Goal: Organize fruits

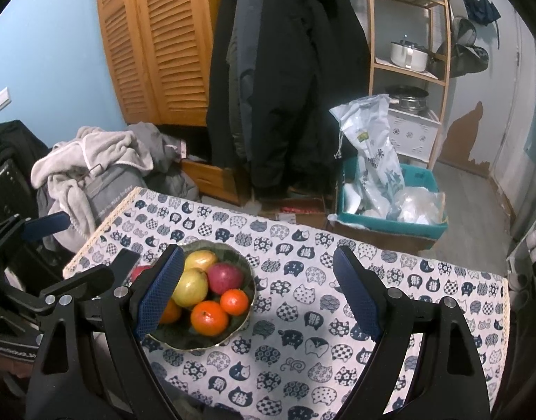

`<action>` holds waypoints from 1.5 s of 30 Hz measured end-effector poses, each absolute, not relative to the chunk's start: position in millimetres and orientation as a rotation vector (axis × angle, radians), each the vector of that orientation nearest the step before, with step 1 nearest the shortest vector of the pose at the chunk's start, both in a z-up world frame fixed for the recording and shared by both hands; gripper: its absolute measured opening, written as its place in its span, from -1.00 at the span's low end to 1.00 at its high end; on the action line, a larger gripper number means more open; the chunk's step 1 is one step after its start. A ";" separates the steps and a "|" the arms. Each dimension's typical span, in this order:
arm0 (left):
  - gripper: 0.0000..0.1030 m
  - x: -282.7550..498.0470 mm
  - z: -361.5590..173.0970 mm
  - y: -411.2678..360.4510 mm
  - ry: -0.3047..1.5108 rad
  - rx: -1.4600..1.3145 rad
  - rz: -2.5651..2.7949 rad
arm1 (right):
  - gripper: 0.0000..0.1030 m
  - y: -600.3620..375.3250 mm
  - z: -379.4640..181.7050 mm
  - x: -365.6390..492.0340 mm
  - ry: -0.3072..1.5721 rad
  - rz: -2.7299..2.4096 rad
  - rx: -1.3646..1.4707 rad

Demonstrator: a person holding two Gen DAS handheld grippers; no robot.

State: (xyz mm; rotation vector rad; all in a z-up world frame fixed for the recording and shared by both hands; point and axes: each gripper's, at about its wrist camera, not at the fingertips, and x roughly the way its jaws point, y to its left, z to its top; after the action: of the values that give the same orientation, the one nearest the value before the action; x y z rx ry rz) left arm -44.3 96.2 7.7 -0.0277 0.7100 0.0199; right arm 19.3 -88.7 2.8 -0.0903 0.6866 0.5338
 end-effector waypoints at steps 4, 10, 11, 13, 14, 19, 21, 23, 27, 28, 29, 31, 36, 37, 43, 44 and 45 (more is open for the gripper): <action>0.98 -44.5 7.2 96.6 0.713 -0.027 0.022 | 0.66 -88.5 2.4 19.0 0.687 0.533 -0.091; 0.98 -45.1 6.1 98.1 0.718 -0.028 0.025 | 0.66 -88.7 2.8 19.2 0.687 0.535 -0.090; 0.98 -45.5 6.0 98.5 0.718 -0.028 0.028 | 0.66 -88.6 2.9 19.3 0.687 0.534 -0.090; 0.98 -45.2 6.0 98.9 0.719 -0.028 0.036 | 0.66 -88.8 3.0 19.2 0.687 0.535 -0.092; 0.98 -45.2 5.9 99.3 0.718 -0.029 0.039 | 0.66 -88.7 3.0 19.5 0.687 0.535 -0.092; 0.98 -45.1 6.9 97.7 0.712 -0.014 0.055 | 0.66 -88.7 3.3 19.5 0.688 0.533 -0.091; 0.98 -45.4 7.4 96.0 0.714 -0.004 0.064 | 0.66 -88.9 3.5 19.5 0.687 0.534 -0.091; 0.98 -45.3 7.3 95.2 0.718 0.005 0.074 | 0.66 -89.2 3.5 19.4 0.687 0.534 -0.092; 0.98 -44.6 6.8 94.1 0.722 0.011 0.073 | 0.66 -89.3 2.5 18.8 0.688 0.534 -0.092; 0.98 -44.4 6.9 94.1 0.722 0.011 0.073 | 0.66 -89.3 2.5 18.8 0.687 0.534 -0.092; 0.98 -44.5 6.9 94.0 0.722 0.012 0.074 | 0.66 -89.3 2.5 19.0 0.687 0.534 -0.092; 0.98 -44.3 6.5 93.5 0.723 0.014 0.074 | 0.66 -89.6 2.6 18.7 0.687 0.534 -0.092; 0.98 -44.7 5.4 92.5 0.725 0.010 0.069 | 0.66 -89.5 2.7 19.0 0.689 0.534 -0.092; 0.98 -44.2 5.6 92.3 0.726 0.012 0.071 | 0.66 -89.5 2.7 19.0 0.688 0.535 -0.092; 0.98 -44.4 4.1 91.3 0.730 0.010 0.072 | 0.66 -89.6 2.8 19.0 0.688 0.535 -0.093; 0.98 -44.1 3.9 90.8 0.730 0.011 0.072 | 0.66 -89.7 2.9 19.0 0.689 0.535 -0.093; 0.98 -44.0 3.8 90.7 0.730 0.012 0.071 | 0.66 -89.5 2.9 19.1 0.689 0.535 -0.093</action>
State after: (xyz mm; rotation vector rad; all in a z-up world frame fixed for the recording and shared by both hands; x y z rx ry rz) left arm -44.0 90.7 3.8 0.0116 0.7297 0.0714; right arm 19.1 -89.5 2.9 -0.0935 0.6886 0.5353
